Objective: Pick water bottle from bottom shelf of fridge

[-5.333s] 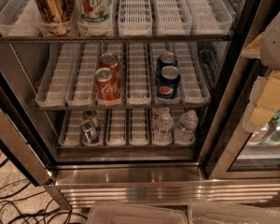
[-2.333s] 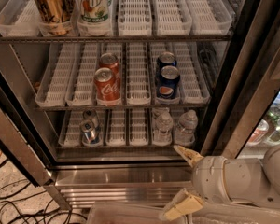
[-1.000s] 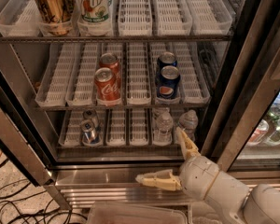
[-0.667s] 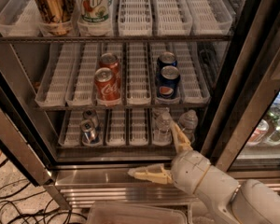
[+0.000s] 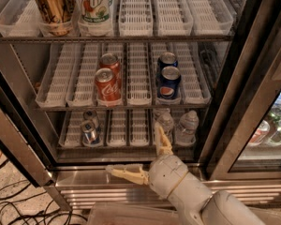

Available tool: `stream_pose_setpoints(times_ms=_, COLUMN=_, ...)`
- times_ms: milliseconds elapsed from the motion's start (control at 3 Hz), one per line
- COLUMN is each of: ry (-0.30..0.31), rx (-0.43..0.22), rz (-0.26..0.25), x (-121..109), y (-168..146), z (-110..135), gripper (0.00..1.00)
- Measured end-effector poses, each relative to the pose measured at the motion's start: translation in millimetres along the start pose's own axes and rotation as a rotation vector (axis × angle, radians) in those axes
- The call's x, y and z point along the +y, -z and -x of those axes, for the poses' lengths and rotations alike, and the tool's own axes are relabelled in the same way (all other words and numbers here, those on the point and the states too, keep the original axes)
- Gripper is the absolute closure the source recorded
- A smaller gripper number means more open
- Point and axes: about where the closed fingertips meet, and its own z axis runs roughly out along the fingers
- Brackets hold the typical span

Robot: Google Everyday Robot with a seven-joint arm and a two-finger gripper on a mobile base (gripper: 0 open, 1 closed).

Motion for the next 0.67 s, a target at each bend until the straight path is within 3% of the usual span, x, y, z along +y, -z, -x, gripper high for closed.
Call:
stream_pose_setpoints(times_ms=333, ry=-0.074, rx=-0.007, rz=-0.060, x=-16.3, y=2.5, z=-14.5, gripper=0.00)
stream_pose_setpoints(times_ms=667, ry=-0.074, rx=-0.006, rz=-0.060, x=-16.2, y=2.5, z=-14.7, gripper=0.00)
